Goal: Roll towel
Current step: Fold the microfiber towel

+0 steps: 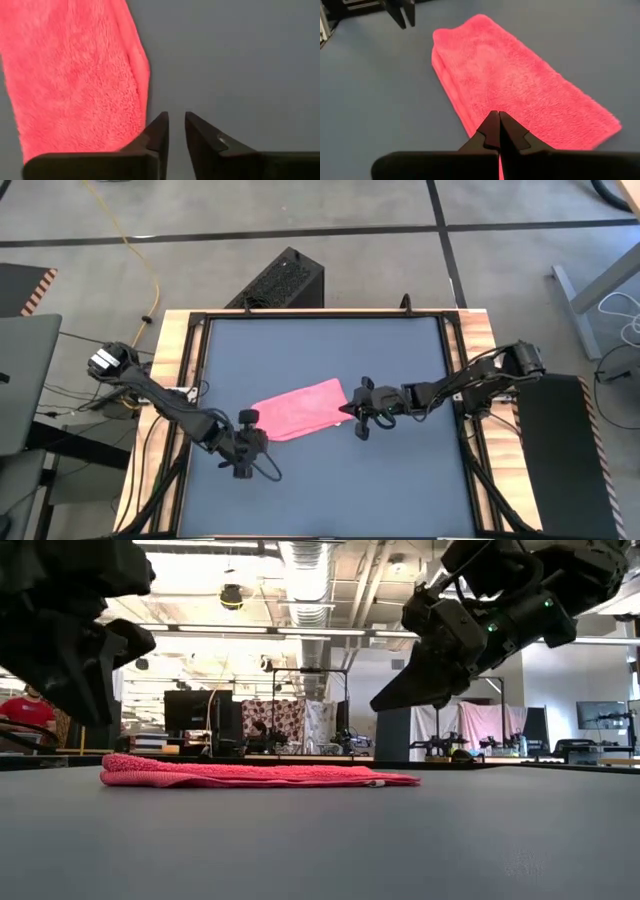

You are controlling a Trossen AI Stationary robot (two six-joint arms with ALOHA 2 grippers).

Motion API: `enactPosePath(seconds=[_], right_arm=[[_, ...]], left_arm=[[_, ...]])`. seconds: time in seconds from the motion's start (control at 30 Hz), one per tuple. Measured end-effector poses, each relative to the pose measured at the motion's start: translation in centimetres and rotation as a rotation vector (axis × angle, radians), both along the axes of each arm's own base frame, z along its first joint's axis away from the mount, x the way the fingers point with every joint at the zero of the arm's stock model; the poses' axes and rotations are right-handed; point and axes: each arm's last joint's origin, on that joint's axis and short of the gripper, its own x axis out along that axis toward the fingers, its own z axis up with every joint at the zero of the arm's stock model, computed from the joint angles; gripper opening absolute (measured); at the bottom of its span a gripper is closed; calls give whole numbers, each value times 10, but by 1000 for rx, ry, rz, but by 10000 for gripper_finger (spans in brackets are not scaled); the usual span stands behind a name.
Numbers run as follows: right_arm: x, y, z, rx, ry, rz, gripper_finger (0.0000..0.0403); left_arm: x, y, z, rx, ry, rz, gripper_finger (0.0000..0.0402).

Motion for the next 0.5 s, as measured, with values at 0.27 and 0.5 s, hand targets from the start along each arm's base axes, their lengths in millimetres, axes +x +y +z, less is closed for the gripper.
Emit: enactPosePath(seconds=[0.27, 0.5], right_arm=[[2, 0, -5, 1, 6, 3, 16], [2, 0, -4, -6, 6, 7, 16]], left_arm=[[0, 2, -20, 161, 115, -64, 116], [1, 5, -22, 272, 89, -37, 116]])
